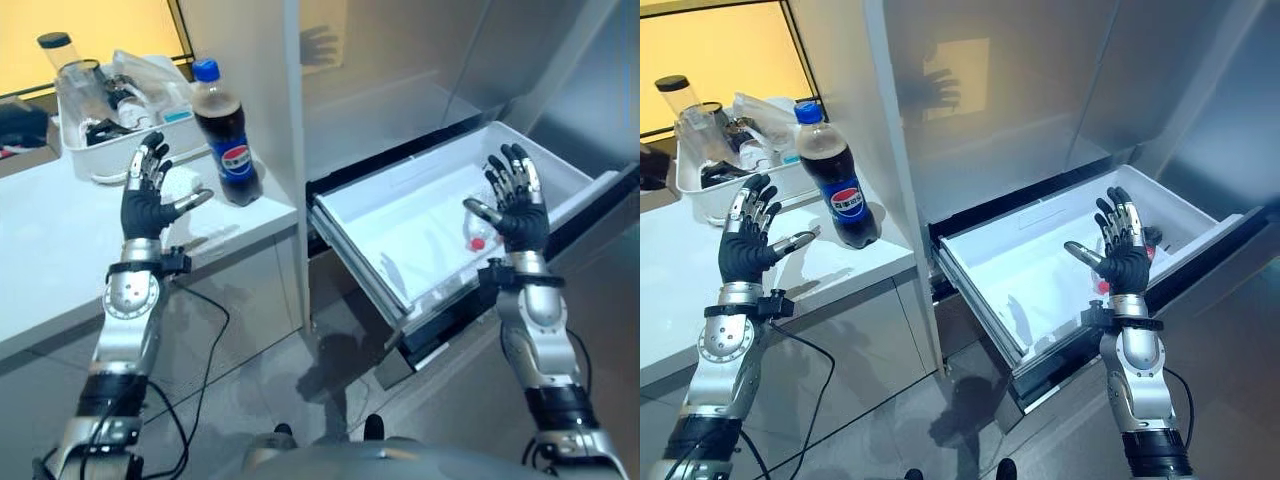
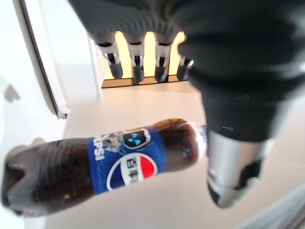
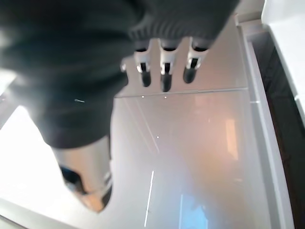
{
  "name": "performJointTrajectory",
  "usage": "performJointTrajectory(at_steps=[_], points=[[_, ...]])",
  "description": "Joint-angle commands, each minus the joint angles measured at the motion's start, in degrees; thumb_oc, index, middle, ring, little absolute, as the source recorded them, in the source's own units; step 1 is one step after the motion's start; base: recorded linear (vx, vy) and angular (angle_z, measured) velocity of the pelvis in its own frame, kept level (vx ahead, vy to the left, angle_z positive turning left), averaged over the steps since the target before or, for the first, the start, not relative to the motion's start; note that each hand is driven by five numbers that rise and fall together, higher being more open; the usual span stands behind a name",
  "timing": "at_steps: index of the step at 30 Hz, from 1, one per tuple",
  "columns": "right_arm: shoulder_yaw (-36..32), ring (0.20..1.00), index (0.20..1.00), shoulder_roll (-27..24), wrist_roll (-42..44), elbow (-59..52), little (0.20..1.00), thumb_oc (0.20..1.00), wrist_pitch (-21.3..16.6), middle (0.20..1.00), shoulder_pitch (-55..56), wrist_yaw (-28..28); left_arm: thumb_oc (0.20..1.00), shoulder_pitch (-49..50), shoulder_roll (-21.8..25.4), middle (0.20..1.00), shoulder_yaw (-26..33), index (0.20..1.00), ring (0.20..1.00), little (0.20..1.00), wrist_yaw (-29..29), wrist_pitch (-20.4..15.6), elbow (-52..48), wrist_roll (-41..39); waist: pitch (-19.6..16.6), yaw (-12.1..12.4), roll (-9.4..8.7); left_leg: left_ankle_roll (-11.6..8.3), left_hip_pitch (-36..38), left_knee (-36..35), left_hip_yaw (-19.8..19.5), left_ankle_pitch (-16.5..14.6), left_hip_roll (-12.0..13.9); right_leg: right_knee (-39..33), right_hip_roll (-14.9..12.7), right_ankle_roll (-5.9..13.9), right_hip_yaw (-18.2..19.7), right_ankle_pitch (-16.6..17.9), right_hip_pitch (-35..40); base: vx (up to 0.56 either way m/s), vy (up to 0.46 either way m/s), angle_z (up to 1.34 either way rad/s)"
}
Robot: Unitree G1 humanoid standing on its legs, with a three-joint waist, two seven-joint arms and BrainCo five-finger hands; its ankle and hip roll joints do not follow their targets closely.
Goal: Take the drinks into the refrigerator
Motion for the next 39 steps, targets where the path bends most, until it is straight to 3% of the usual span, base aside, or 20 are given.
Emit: performJointTrajectory(at_steps=[1, 19, 39], points=[[-0.6, 1.0, 1.0, -2.3, 1.8, -2.0, 1.0, 1.0, -1.6, 1.0, -4.3, 1.2, 1.0, -5.8, 3.4, 1.0, -1.4, 1.0, 1.0, 1.0, 0.7, -0.8, 3.6, 0.4, -2.2, 0.3, 0.57, 1.86, 0.3, 0.1, -3.1, -3.9, -1.9, 7.7, -1.2, 2.58, -2.4, -6.0, 0.7, -0.01, 0.001, -0.08], [-1.9, 1.0, 1.0, -1.4, 1.7, -6.0, 1.0, 1.0, -2.1, 1.0, -2.1, 2.6, 1.0, -4.1, 2.0, 1.0, -0.6, 1.0, 1.0, 1.0, -0.9, 1.4, 11.6, -2.8, -1.6, -1.3, 0.69, 2.09, 1.0, 0.1, -0.9, -4.4, -1.7, 8.0, -0.6, 2.77, 0.3, -5.5, -0.3, 0.0, 0.005, -0.07], [-1.9, 1.0, 1.0, -0.8, 1.9, -7.3, 1.0, 1.0, -2.1, 1.0, -1.4, 4.0, 1.0, -5.4, 0.1, 1.0, -3.3, 1.0, 1.0, 1.0, -2.9, 1.7, 9.9, -1.7, -2.1, -2.1, 0.68, 1.92, 1.6, 0.1, 0.2, -4.7, -1.4, 7.2, 0.0, 2.7, 1.3, -5.3, 0.2, 0.0, -0.001, -0.03]])
